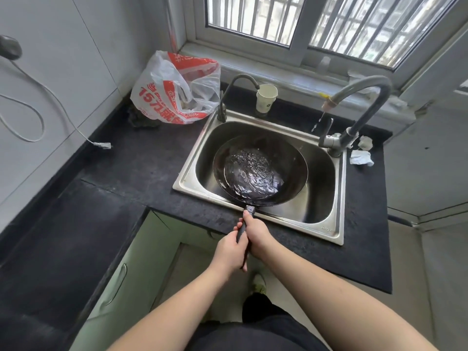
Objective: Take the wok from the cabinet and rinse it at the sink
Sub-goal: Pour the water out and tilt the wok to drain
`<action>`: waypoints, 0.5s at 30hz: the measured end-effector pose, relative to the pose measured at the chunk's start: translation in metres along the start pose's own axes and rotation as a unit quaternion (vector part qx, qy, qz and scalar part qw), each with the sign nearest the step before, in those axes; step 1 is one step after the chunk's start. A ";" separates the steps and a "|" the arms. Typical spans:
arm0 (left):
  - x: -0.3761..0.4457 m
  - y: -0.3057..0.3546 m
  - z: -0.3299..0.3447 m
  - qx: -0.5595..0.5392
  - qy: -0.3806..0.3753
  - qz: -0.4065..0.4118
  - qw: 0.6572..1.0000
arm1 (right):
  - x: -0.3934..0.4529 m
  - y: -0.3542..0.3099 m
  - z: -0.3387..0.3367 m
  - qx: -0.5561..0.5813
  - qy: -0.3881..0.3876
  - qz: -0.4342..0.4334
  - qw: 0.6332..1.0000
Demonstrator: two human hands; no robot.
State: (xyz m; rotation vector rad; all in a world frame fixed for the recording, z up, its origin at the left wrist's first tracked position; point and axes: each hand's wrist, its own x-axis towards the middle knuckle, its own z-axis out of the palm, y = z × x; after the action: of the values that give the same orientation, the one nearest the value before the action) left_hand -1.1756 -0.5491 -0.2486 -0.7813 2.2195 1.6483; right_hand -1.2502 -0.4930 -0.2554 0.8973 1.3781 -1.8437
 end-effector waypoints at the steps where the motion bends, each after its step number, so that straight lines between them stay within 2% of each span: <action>1: -0.001 0.000 0.000 0.005 0.000 0.008 1.000 | 0.000 0.000 0.000 0.012 -0.001 0.003 1.000; 7: -0.005 -0.001 -0.006 0.057 0.011 0.069 0.996 | -0.010 -0.001 -0.004 0.106 -0.035 0.042 0.993; 15: -0.015 0.002 -0.009 0.039 0.021 0.101 0.994 | -0.010 0.002 -0.005 0.075 -0.048 0.000 0.996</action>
State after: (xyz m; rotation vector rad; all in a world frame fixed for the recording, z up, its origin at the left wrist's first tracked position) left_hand -1.1638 -0.5532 -0.2364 -0.5929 2.4460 1.6335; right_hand -1.2426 -0.4876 -0.2486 0.8706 1.1929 -1.9847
